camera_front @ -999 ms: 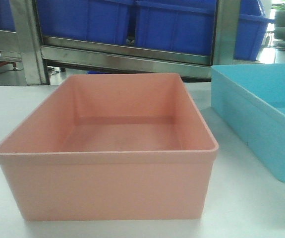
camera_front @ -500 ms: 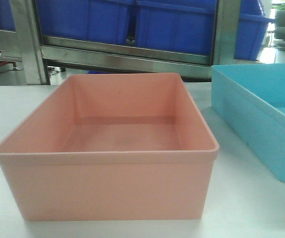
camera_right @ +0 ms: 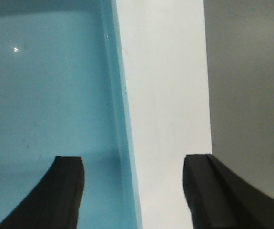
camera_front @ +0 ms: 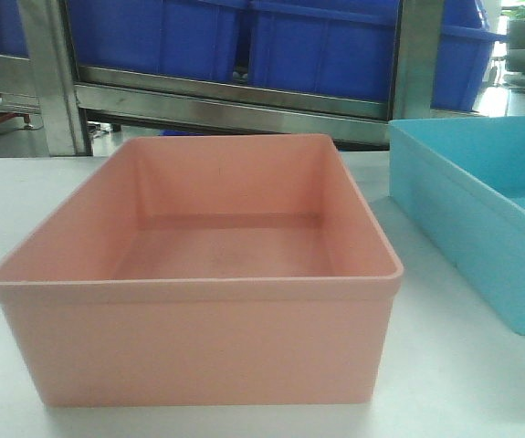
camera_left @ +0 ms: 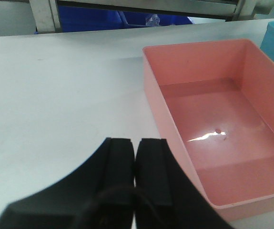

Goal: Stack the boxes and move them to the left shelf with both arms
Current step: 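Move the right gripper to the light-blue bin rim and grasp it, then lift the light-blue bin and lower it into the pink bin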

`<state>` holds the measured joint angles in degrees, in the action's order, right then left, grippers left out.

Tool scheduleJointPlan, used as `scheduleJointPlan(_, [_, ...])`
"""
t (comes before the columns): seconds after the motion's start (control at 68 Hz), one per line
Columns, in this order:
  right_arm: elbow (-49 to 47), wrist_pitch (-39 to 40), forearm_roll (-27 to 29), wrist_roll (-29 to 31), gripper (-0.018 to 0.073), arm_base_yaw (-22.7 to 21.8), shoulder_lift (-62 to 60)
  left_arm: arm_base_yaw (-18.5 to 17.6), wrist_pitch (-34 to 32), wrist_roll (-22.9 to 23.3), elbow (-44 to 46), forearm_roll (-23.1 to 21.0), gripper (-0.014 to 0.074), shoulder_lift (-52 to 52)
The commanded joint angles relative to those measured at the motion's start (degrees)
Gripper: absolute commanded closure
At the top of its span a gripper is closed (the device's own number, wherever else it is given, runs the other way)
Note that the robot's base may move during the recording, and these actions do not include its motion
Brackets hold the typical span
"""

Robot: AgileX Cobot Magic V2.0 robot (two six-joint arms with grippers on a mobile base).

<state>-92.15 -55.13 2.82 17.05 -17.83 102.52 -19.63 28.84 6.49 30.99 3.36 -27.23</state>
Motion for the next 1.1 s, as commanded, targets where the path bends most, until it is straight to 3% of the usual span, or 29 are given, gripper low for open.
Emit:
scheduleJointPlan(0.0, [-3.05, 3.59, 0.20, 3.68, 0.0071, -0.37, 1.08, -0.28, -5.02, 0.08, 1.58, 0.44, 0.0606, -0.08])
scheduleJointPlan(0.132, [-3.96, 6.28, 0.89, 8.97, 0.0071, -0.37, 6.39, -0.28, -5.12, 0.08, 1.58, 0.44, 0.0606, -0.08])
scheduleJointPlan(0.441, [-3.96, 9.89, 7.05, 14.76, 0.0077, -0.37, 12.72, -0.28, -5.12, 0.08, 1.58, 0.44, 0.0606, -0.08])
scheduleJointPlan(0.529, [-3.96, 10.33, 7.05, 14.89, 0.0151, -0.37, 12.84, -0.28, -5.12, 0.08, 1.58, 0.44, 0.0606, -0.08])
scheduleJointPlan(0.617, [-3.96, 10.57, 7.05, 15.82, 0.0318, -0.49, 12.84, -0.28, -5.12, 0.08, 1.58, 0.44, 0.0606, -0.08])
scheduleJointPlan(0.779, [-3.96, 10.18, 7.05, 15.70, 0.0517, -0.49, 12.79, -0.28, -5.12, 0.08, 1.58, 0.44, 0.0606, -0.08])
scheduleJointPlan(1.088, [-6.74, 6.13, 7.23, 8.43, 0.0504, -0.49, 8.92, -0.28, -5.02, 0.08, 1.58, 0.44, 0.0606, -0.08])
